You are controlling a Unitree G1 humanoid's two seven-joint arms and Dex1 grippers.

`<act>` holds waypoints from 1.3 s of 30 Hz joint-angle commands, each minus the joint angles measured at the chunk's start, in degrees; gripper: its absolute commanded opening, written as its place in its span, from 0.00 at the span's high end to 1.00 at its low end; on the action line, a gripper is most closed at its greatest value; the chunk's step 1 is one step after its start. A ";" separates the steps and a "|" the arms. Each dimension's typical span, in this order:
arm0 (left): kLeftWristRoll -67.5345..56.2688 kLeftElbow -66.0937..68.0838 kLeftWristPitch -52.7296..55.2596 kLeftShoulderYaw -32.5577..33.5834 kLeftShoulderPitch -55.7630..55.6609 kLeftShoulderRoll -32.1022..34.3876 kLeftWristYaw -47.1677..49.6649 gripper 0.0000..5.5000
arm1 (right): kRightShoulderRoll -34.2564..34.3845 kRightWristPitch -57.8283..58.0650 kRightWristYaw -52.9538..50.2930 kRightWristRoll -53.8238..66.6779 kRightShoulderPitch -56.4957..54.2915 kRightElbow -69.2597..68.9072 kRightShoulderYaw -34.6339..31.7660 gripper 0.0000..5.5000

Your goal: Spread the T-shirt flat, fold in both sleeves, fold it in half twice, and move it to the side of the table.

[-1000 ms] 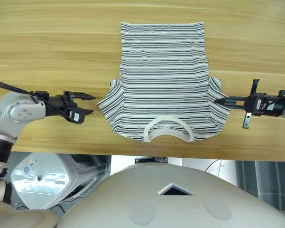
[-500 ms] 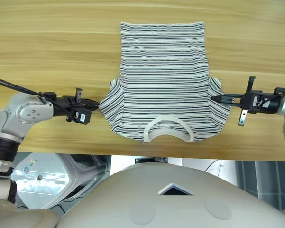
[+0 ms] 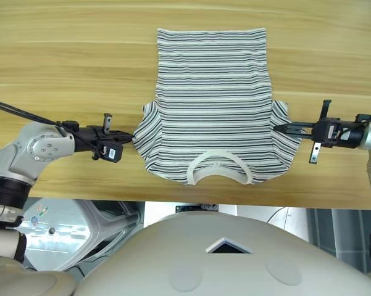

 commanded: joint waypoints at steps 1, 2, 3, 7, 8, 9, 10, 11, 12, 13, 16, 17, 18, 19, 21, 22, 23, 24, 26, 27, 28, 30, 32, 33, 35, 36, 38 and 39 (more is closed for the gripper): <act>0.55 1.29 0.31 0.56 -1.83 0.20 0.53 1.00 | 0.67 -0.31 0.40 -0.18 -0.56 0.71 -0.15 1.00; 0.43 1.20 0.29 0.90 -2.01 0.48 0.60 1.00 | 0.63 -0.33 0.41 -0.14 -0.46 0.71 -0.23 1.00; 0.33 1.06 0.27 1.23 -2.14 0.72 0.74 1.00 | 0.60 -0.30 0.41 -0.10 -0.38 0.68 -0.30 1.00; -1.00 -0.36 0.27 2.92 -1.94 1.67 1.13 1.00 | 0.64 -0.25 0.53 -0.06 -0.40 0.72 -0.37 1.00; -1.41 -0.71 0.29 3.32 -1.83 1.85 1.14 1.00 | 0.68 -0.25 0.55 -0.07 -0.44 0.78 -0.35 1.00; -1.81 -0.98 0.19 3.65 -1.67 1.95 1.06 1.00 | 0.76 -0.29 0.55 -0.14 -0.53 0.92 -0.29 1.00; -2.78 -1.61 0.03 3.84 -1.29 2.00 0.73 1.00 | 0.85 -0.33 0.57 -0.17 -0.61 1.06 -0.24 1.00; -4.00 -2.44 -0.20 3.88 -0.81 2.06 0.32 1.00 | 0.93 -0.38 0.57 -0.22 -0.68 1.17 -0.19 1.00; -5.20 -3.27 -0.37 3.87 -0.37 2.14 -0.08 1.00 | 1.00 -0.40 0.58 -0.27 -0.74 1.24 -0.18 1.00; -6.33 -4.04 -0.54 3.82 -0.01 2.20 -0.38 1.00 | 1.07 -0.39 0.60 -0.30 -0.76 1.25 -0.20 1.00; -8.08 -5.18 -1.11 3.67 0.39 2.26 -0.84 1.00 | 1.26 -0.31 0.50 -0.46 -0.74 1.15 -0.18 1.00; -8.40 -5.39 -1.28 3.65 0.52 2.25 -0.98 1.00 | 1.33 -0.30 0.45 -0.53 -0.76 1.14 -0.14 1.00; -8.44 -5.56 -1.48 3.58 0.55 2.12 -1.02 1.00 | 1.40 -0.34 0.41 -0.58 -0.77 1.17 -0.12 1.00; -8.38 -5.70 -1.58 3.46 0.51 1.95 -1.03 1.00 | 1.45 -0.37 0.40 -0.59 -0.77 1.20 -0.13 1.00; -7.91 -6.14 -1.75 3.03 0.34 1.41 -0.91 1.00 | 1.54 -0.40 0.37 -0.60 -0.76 1.24 -0.15 1.00; -7.74 -6.25 -1.86 2.81 0.25 1.14 -0.85 1.00 | 1.61 -0.36 0.29 -0.66 -0.78 1.18 -0.12 1.00; -7.39 -6.26 -1.91 2.52 0.02 0.73 -0.73 1.00 | 1.68 -0.31 0.23 -0.69 -0.80 1.13 -0.10 1.00; -6.92 -6.16 -1.95 2.27 -0.29 0.30 -0.54 1.00 | 1.74 -0.28 0.18 -0.73 -0.81 1.09 -0.10 1.00; -5.66 -5.41 -2.19 1.63 -1.38 -1.02 0.07 1.00 | 2.16 -0.26 0.05 -1.02 -1.19 1.25 0.21 1.00; -5.04 -5.03 -2.33 1.49 -1.80 -1.71 0.53 1.00 | 2.48 -0.21 0.05 -1.24 -1.65 1.46 0.51 1.00; -4.82 -4.75 -2.32 1.30 -2.21 -2.61 0.89 1.00 | 2.90 -0.11 0.03 -1.54 -2.31 1.77 0.88 1.00; -3.75 -4.07 -1.92 0.87 -3.31 -4.87 1.98 1.00 | 3.66 -0.03 0.07 -1.98 -3.47 2.34 1.50 1.00; -2.14 -3.40 -1.26 -0.27 -5.01 -7.64 2.63 1.00 | 4.08 -0.13 0.12 -2.18 -3.91 2.58 1.63 1.00; -1.29 -3.15 -1.02 -1.04 -5.76 -8.85 2.81 1.00 | 4.16 -0.21 0.13 -2.21 -3.99 2.65 1.63 1.00; -0.15 -2.63 -0.77 -2.48 -6.91 -10.78 2.91 1.00 | 4.23 -0.21 -0.09 -2.25 -3.87 2.48 1.58 1.00; 0.21 -2.54 -0.68 -2.88 -7.20 -11.36 2.92 1.00 | 4.23 -0.22 -0.17 -2.24 -3.76 2.39 1.55 1.00; 0.28 -2.34 -0.50 -3.40 -7.68 -12.10 2.80 1.00 | 4.33 -0.32 -0.35 -2.36 -3.54 2.40 1.54 1.00; 0.45 -1.98 -0.49 -3.63 -8.02 -12.51 2.77 1.00 | 4.38 -0.29 -0.48 -2.39 -3.42 2.34 1.52 1.00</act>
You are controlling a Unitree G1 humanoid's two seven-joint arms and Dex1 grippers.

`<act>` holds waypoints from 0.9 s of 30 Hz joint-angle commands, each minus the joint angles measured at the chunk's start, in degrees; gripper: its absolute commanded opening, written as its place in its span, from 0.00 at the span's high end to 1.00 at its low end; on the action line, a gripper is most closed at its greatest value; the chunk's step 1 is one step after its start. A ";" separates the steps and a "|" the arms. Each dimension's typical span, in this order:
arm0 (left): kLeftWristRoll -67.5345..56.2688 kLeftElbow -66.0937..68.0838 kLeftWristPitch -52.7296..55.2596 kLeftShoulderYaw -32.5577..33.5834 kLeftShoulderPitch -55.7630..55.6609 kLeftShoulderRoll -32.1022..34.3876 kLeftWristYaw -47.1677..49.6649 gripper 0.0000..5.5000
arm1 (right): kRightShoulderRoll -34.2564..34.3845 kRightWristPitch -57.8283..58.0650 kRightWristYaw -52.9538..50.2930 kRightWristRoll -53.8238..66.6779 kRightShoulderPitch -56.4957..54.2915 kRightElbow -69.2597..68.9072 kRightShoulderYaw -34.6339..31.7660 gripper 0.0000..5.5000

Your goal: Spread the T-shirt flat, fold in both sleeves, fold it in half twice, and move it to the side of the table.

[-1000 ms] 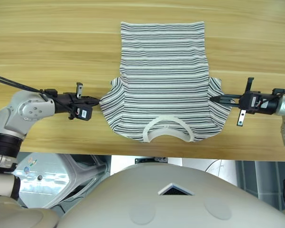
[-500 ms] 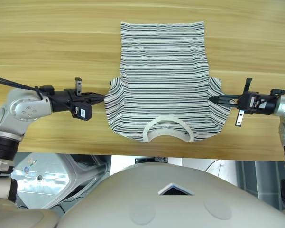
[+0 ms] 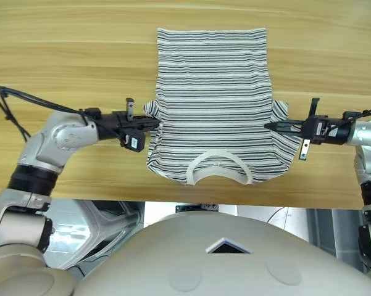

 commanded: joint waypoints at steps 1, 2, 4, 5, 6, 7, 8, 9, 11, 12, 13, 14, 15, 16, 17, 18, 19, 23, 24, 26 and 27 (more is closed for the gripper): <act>1.02 1.17 0.53 -1.25 -2.16 -1.25 0.22 1.00 | 0.42 -0.28 -0.54 -0.48 -0.26 0.10 -0.18 1.00; 1.48 1.43 0.61 -1.63 -2.48 -1.78 0.27 1.00 | 0.59 -0.36 -0.61 -0.57 -0.33 0.26 -0.10 1.00; 1.82 1.44 0.66 -2.26 -2.79 -2.45 0.23 1.00 | 0.79 -0.45 -0.67 -0.73 -0.44 0.44 0.00 1.00; 1.75 1.18 0.73 -2.50 -2.85 -2.72 0.17 1.00 | 0.86 -0.46 -0.69 -0.82 -0.50 0.51 0.02 1.00; 1.57 0.83 0.79 -2.70 -2.89 -2.99 0.06 1.00 | 0.92 -0.45 -0.73 -0.89 -0.53 0.54 0.04 1.00; 1.43 0.53 0.83 -2.83 -2.93 -3.17 -0.02 1.00 | 0.96 -0.42 -0.74 -0.92 -0.56 0.56 0.06 1.00; 1.22 0.19 0.84 -2.92 -3.01 -3.27 -0.18 1.00 | 0.93 -0.36 -0.77 -0.87 -0.45 0.44 0.00 1.00; 0.91 -0.20 0.93 -2.90 -3.13 -3.35 -0.34 1.00 | 0.95 -0.38 -0.84 -0.87 -0.37 0.45 0.00 1.00; 0.55 -0.84 1.12 -2.83 -3.27 -3.49 -0.59 1.00 | 1.06 -0.42 -0.93 -0.86 -0.30 0.52 0.02 1.00; 0.50 -1.31 1.29 -2.90 -3.20 -3.61 -0.70 1.00 | 1.13 -0.43 -0.95 -0.85 -0.31 0.56 0.04 1.00; 0.57 -1.78 1.43 -3.07 -3.06 -3.76 -0.76 1.00 | 1.19 -0.42 -0.97 -0.85 -0.33 0.58 0.04 1.00; 0.67 -2.24 1.58 -3.33 -2.91 -4.01 -0.79 1.00 | 1.24 -0.40 -1.00 -0.85 -0.37 0.59 0.06 1.00; 0.79 -2.61 1.77 -3.59 -2.79 -4.29 -0.78 1.00 | 1.29 -0.41 -1.03 -0.88 -0.45 0.69 0.10 1.00; 0.84 -2.83 1.90 -3.82 -2.74 -4.53 -0.77 1.00 | 1.32 -0.43 -1.05 -0.91 -0.50 0.77 0.13 1.00; 0.90 -2.94 2.06 -4.12 -2.77 -4.90 -0.72 1.00 | 1.39 -0.43 -1.09 -0.97 -0.59 0.81 0.18 1.00; 0.97 -2.87 2.20 -4.43 -2.91 -5.27 -0.62 1.00 | 1.47 -0.43 -1.11 -1.02 -0.65 0.85 0.20 1.00; 1.20 -2.54 2.28 -4.79 -3.13 -5.74 -0.42 1.00 | 1.54 -0.38 -1.14 -1.05 -0.72 0.81 0.24 1.00; 1.85 -1.45 2.26 -6.30 -3.25 -7.21 -0.11 1.00 | 1.70 -0.40 -1.34 -1.11 -0.73 0.70 0.28 1.00; 2.13 -1.14 2.29 -6.63 -3.22 -7.53 0.02 1.00 | 1.75 -0.41 -1.35 -1.14 -0.78 0.73 0.29 1.00; 3.19 0.12 2.23 -7.43 -3.37 -8.20 0.66 1.00 | 1.81 -0.43 -1.36 -1.17 -0.83 0.82 0.29 1.00; 4.42 1.21 2.39 -7.76 -3.62 -8.68 1.41 1.00 | 1.83 -0.45 -1.37 -1.17 -0.83 0.86 0.27 1.00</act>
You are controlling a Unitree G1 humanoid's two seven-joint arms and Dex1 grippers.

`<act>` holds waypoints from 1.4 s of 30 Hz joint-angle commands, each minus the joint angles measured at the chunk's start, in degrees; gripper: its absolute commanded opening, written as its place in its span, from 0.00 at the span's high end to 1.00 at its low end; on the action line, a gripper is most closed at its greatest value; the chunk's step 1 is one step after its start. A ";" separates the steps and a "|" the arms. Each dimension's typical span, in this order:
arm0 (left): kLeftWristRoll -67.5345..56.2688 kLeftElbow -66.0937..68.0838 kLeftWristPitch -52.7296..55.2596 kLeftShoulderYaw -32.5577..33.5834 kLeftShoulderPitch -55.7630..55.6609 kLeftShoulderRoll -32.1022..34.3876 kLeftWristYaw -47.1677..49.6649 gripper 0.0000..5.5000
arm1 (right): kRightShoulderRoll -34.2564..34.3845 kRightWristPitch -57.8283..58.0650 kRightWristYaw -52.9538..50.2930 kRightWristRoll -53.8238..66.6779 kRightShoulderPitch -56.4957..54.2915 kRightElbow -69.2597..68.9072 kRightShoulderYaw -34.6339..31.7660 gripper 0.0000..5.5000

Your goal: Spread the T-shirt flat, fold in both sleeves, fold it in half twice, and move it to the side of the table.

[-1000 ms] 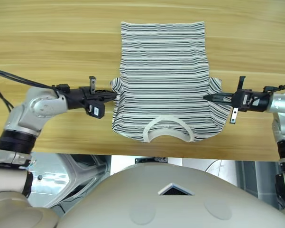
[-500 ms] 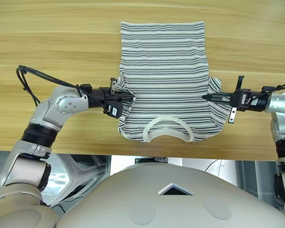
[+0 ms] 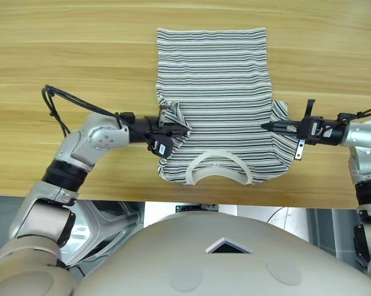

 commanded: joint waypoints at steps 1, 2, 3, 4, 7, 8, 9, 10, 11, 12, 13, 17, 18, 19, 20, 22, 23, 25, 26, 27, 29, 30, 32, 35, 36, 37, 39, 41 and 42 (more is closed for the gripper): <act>4.15 3.39 0.28 -1.37 -1.39 -1.46 2.18 1.00 | 0.04 -0.38 -0.21 -0.43 -0.81 -0.10 -0.14 1.00; 5.10 4.33 0.28 -1.61 -1.53 -1.98 2.96 1.00 | 0.04 -0.39 -0.23 -0.41 -0.80 -0.10 -0.18 1.00; 5.73 5.09 0.06 -1.91 -1.47 -2.46 3.62 1.00 | 0.03 -0.38 -0.25 -0.41 -0.80 -0.09 -0.20 1.00; 5.99 5.42 -0.19 -2.13 -1.29 -2.67 4.07 1.00 | 0.04 -0.31 -0.23 -0.41 -0.91 -0.12 -0.18 1.00; 6.25 5.95 -0.64 -2.74 -0.92 -3.06 5.02 1.00 | 0.07 -0.12 -0.16 -0.43 -1.21 -0.15 -0.08 1.00; 6.39 6.32 -0.64 -2.85 -1.03 -3.18 5.32 1.00 | 0.06 -0.14 -0.16 -0.41 -1.17 -0.11 -0.11 1.00; 6.45 6.64 -0.58 -2.89 -1.12 -3.25 5.54 1.00 | 0.07 -0.17 -0.16 -0.41 -1.15 -0.06 -0.11 1.00; 6.44 6.91 -0.56 -2.92 -1.20 -3.32 5.71 1.00 | 0.10 -0.18 -0.15 -0.41 -1.14 -0.01 -0.10 1.00; 6.42 7.18 -0.58 -2.93 -1.29 -3.43 5.91 1.00 | 0.12 -0.18 -0.15 -0.42 -1.15 0.03 -0.08 1.00; 6.13 7.39 -0.49 -2.96 -1.29 -3.51 5.93 1.00 | 0.15 -0.14 -0.16 -0.49 -1.21 0.07 -0.03 1.00; 5.71 7.59 -0.39 -3.04 -1.29 -3.58 5.75 1.00 | 0.16 -0.10 -0.16 -0.52 -1.26 0.08 0.02 1.00; 3.12 7.90 0.73 -3.84 -1.19 -3.84 3.31 1.00 | 0.21 0.01 -0.05 -0.54 -1.44 0.19 0.11 1.00; 2.58 7.92 0.88 -4.19 -1.18 -3.91 2.55 1.00 | 0.23 0.06 -0.02 -0.51 -1.51 0.18 0.13 1.00; 2.48 7.91 1.02 -4.53 -1.08 -3.92 2.09 1.00 | 0.24 0.08 0.00 -0.50 -1.55 0.16 0.14 1.00; 2.55 8.01 1.14 -4.92 -0.99 -3.85 1.68 1.00 | 0.25 0.09 0.01 -0.48 -1.57 0.14 0.14 1.00; 2.73 8.43 1.14 -5.61 -0.82 -3.70 1.20 1.00 | 0.23 0.26 0.00 -0.42 -1.61 -0.11 0.13 1.00; 2.70 8.62 1.07 -5.89 -0.80 -3.71 1.11 1.00 | 0.23 0.33 0.00 -0.41 -1.65 -0.21 0.15 1.00; 2.36 8.83 0.78 -6.23 -0.81 -4.00 1.28 1.00 | 0.32 0.39 -0.01 -0.46 -1.76 -0.19 0.23 1.00; 2.16 8.94 0.63 -6.34 -0.83 -4.18 1.40 1.00 | 0.37 0.37 -0.01 -0.48 -1.81 -0.14 0.27 1.00; 2.00 9.10 0.43 -6.43 -0.87 -4.35 1.58 1.00 | 0.44 0.36 -0.01 -0.50 -1.86 -0.06 0.32 1.00; 1.54 9.55 0.08 -6.47 -0.86 -4.98 2.14 1.00 | 0.58 0.27 -0.03 -0.57 -1.93 0.18 0.44 1.00; 1.65 9.74 0.09 -6.44 -0.90 -5.24 2.48 1.00 | 0.62 0.26 -0.04 -0.60 -1.95 0.25 0.48 1.00; 2.52 10.46 0.38 -6.19 -1.20 -5.76 3.47 1.00 | 0.70 0.19 -0.06 -0.64 -1.98 0.38 0.54 1.00; 4.29 11.61 1.53 -6.16 -1.30 -5.93 4.34 1.00 | 0.78 0.16 -0.07 -0.66 -1.95 0.39 0.61 1.00; 4.51 11.85 1.87 -6.31 -1.24 -5.84 4.24 1.00 | 0.80 0.19 -0.07 -0.67 -1.96 0.35 0.65 1.00; 4.32 12.05 2.12 -6.49 -1.18 -5.77 3.88 0.95 | 0.84 0.22 -0.08 -0.70 -1.97 0.33 0.70 1.00; 3.63 12.14 2.61 -6.81 -1.03 -5.64 2.93 0.88 | 0.90 0.24 -0.09 -0.73 -1.99 0.35 0.76 1.00; 3.09 11.94 3.37 -7.12 -0.82 -5.26 1.77 0.81 | 0.93 0.24 -0.11 -0.66 -1.97 0.33 0.79 1.00; 2.94 11.84 3.56 -7.22 -0.78 -5.10 1.44 0.78 | 0.92 0.23 -0.13 -0.63 -1.96 0.31 0.81 1.00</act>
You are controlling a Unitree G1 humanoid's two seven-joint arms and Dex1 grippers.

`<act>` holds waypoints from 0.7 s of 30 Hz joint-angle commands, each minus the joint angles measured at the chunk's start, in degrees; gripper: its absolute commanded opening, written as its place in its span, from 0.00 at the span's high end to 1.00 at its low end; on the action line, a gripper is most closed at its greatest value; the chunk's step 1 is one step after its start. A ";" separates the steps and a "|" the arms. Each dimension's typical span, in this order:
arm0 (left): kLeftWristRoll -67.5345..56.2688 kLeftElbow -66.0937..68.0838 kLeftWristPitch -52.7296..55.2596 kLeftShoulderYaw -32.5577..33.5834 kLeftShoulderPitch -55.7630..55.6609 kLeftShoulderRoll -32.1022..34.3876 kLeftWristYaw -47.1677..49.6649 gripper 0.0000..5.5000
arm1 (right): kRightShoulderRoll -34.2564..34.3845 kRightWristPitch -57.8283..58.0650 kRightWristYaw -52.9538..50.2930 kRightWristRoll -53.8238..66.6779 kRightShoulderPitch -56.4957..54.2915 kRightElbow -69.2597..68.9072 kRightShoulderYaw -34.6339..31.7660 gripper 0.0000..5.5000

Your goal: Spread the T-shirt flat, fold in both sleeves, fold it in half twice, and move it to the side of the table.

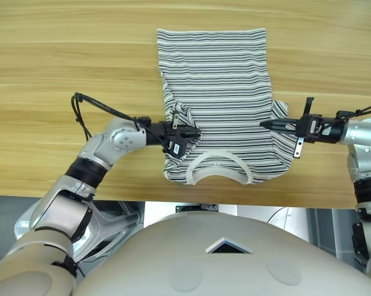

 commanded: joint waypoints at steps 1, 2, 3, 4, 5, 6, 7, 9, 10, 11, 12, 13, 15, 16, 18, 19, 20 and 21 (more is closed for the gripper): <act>1.61 1.61 3.14 -2.02 1.88 1.35 -3.24 0.73 | 0.43 0.09 -0.13 -0.47 -0.85 -0.07 0.20 1.00; 1.44 1.52 3.07 -2.27 1.94 1.66 -3.77 0.72 | 0.42 0.10 -0.13 -0.40 -0.83 -0.13 0.19 1.00; 0.74 1.28 2.86 -2.44 2.08 1.87 -4.36 0.69 | 0.41 0.09 -0.14 -0.34 -0.82 -0.17 0.16 1.00; 0.10 1.04 2.52 -2.64 2.16 2.03 -4.93 0.67 | 0.42 0.08 -0.14 -0.29 -0.80 -0.20 0.13 1.00; -0.39 0.76 2.39 -2.80 2.21 2.15 -5.37 0.64 | 0.41 0.12 -0.15 -0.24 -0.81 -0.26 0.11 1.00; -0.65 0.64 2.23 -2.84 2.17 2.19 -5.35 0.62 | 0.43 0.12 -0.15 -0.22 -0.81 -0.26 0.11 1.00; -0.95 0.62 2.03 -2.86 2.09 2.16 -5.29 0.60 | 0.44 0.12 -0.15 -0.22 -0.83 -0.25 0.10 1.00; -2.27 0.53 1.01 -2.23 1.97 1.16 -3.87 0.55 | 0.50 0.09 -0.21 -0.14 -0.82 -0.26 0.04 1.00; -3.43 0.03 0.61 -1.44 1.97 0.12 -2.53 0.52 | 0.60 -0.02 -0.65 0.38 -0.78 -0.53 -0.58 1.00; -4.81 -0.94 0.10 -0.35 2.17 -0.78 -0.92 0.51 | 0.35 0.38 -1.24 2.05 -0.94 -1.32 -2.24 1.00; -5.64 -1.67 -0.17 0.61 2.20 -1.50 0.46 0.51 | -0.18 0.69 -1.87 3.71 -0.88 -2.19 -4.16 1.00; -6.69 -2.23 -0.62 1.52 2.13 -1.83 1.29 0.51 | -1.14 0.92 -3.17 4.70 -1.04 -2.91 -6.52 1.00; -8.13 -2.96 -0.87 3.10 1.90 -1.97 2.03 0.51 | -3.20 0.80 -5.18 5.07 -0.86 -3.71 -10.41 1.00; -8.44 -3.08 -0.87 3.79 1.73 -1.97 2.33 0.51 | -4.25 0.55 -6.15 4.50 -0.57 -3.83 -12.01 1.00; -8.21 -2.88 -1.22 4.94 1.33 -1.93 3.10 0.51 | -6.73 0.00 -8.66 1.74 0.71 -3.20 -14.78 1.00; -8.30 -2.73 -1.40 5.39 1.17 -1.88 3.25 0.51 | -8.31 0.54 -9.73 0.58 2.02 -2.93 -16.29 1.00; -8.47 -2.57 -1.62 5.89 1.05 -1.78 3.51 0.51 | -9.77 1.47 -10.49 -0.12 3.74 -3.09 -17.91 0.96; -8.61 -2.46 -1.76 6.18 0.98 -1.71 3.69 0.51 | -10.62 2.20 -10.94 -0.49 4.93 -3.37 -18.96 0.94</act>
